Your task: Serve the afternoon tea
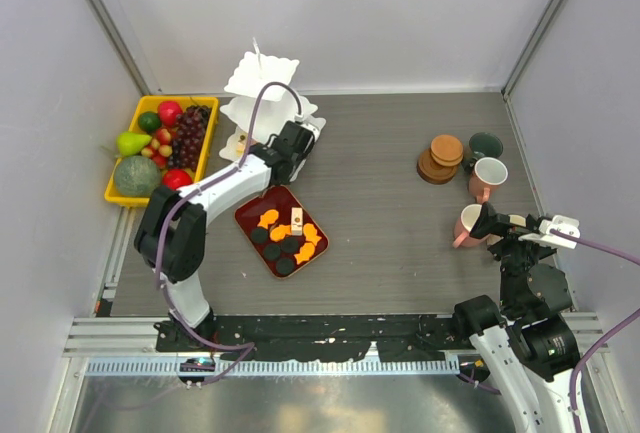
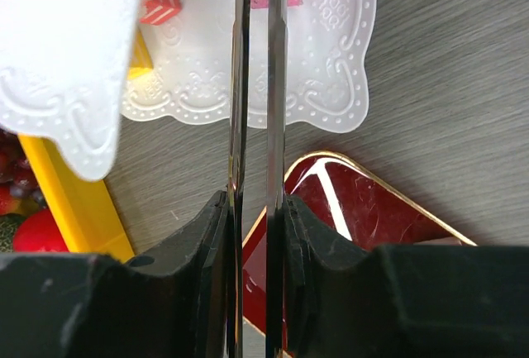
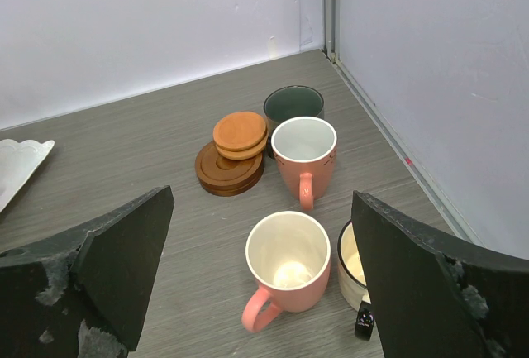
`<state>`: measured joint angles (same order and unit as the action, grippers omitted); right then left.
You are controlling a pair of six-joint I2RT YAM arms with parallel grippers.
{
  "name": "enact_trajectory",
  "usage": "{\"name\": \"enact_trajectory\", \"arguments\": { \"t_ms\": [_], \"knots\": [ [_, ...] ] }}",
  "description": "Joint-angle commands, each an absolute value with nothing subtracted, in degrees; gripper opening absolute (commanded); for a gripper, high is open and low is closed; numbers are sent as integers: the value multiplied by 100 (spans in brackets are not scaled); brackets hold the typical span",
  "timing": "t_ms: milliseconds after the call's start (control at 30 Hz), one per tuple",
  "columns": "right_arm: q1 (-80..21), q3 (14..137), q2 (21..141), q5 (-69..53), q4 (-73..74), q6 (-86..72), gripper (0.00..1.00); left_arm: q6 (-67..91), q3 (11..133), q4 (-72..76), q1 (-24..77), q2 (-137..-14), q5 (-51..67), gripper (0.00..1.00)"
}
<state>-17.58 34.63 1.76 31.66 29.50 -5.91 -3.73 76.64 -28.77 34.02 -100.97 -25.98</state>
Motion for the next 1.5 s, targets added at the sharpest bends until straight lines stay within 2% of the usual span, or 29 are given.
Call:
{"name": "enact_trajectory", "arguments": {
  "t_ms": [0,167,400,533,867,1167,1467],
  "knots": [
    [-1784,3463,220,3191,2672,-527,95,-387,8024,-2646,3419,-10344,-2707,31],
    [-1793,3463,220,3182,2663,-527,95,-316,8042,-2619,3410,-10503,-2689,32],
    [-1784,3454,211,3190,2672,-527,95,-272,8086,-2680,3419,-10512,-2725,46],
    [-1802,3463,211,3182,2672,-527,95,-237,8086,-2742,3419,-10398,-2698,50],
    [-1784,3463,202,3146,2672,-527,95,-35,7998,-3014,3410,-9959,-2488,52],
    [-1784,3463,167,3146,2681,-536,96,676,7858,-3787,3410,-9388,-1812,53],
    [-1784,3463,149,3129,2681,-536,95,1669,6638,-4464,3524,-7930,-854,51]
  ]
}}
